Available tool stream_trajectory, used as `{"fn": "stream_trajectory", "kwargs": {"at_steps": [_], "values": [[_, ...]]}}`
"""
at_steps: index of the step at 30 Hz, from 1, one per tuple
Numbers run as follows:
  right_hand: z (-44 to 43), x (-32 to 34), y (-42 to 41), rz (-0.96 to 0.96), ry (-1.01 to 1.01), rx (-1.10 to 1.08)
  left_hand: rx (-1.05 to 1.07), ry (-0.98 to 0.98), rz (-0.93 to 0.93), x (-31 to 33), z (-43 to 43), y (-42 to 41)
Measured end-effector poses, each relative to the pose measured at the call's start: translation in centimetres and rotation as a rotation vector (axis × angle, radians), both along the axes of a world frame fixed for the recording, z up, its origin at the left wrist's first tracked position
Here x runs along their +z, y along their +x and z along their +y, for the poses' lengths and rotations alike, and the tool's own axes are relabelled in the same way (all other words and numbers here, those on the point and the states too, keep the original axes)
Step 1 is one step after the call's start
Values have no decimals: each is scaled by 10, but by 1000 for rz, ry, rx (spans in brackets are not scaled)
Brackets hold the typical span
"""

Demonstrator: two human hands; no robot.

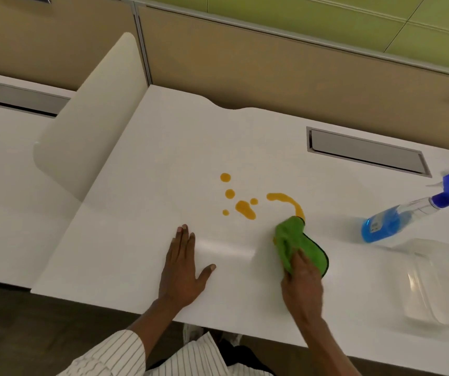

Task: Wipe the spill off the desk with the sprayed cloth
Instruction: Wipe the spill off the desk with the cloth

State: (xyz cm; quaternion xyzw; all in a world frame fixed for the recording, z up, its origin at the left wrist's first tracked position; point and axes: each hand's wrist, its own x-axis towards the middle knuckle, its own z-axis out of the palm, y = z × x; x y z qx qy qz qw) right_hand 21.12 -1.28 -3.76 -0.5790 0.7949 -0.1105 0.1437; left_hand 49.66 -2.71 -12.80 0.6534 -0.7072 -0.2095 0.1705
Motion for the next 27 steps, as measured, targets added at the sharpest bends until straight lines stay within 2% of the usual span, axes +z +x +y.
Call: {"fn": "stream_trajectory", "kwargs": {"at_steps": [2, 4, 7, 10, 13, 18, 23, 27], "values": [[5, -19, 19, 86, 83, 173, -8, -19, -21, 0, 0, 0], [8, -37, 33, 127, 131, 240, -10, -35, -34, -1, -1, 1], [3, -49, 39, 111, 95, 269, -11, -41, -53, -2, 0, 2], [-20, -52, 23, 175, 122, 282, -12, -50, -78, -3, 0, 0], [-39, -55, -5, 218, 177, 231, -9, -55, -84, -4, 1, 0], [-22, -58, -29, 180, 195, 153, 9, -62, -110, -6, 1, -2], [-7, -59, 0, 214, 189, 276, 20, -86, -153, -8, 1, -5], [-40, -58, -9, 207, 179, 351, 28, -73, -193, -7, 1, -8]]}}
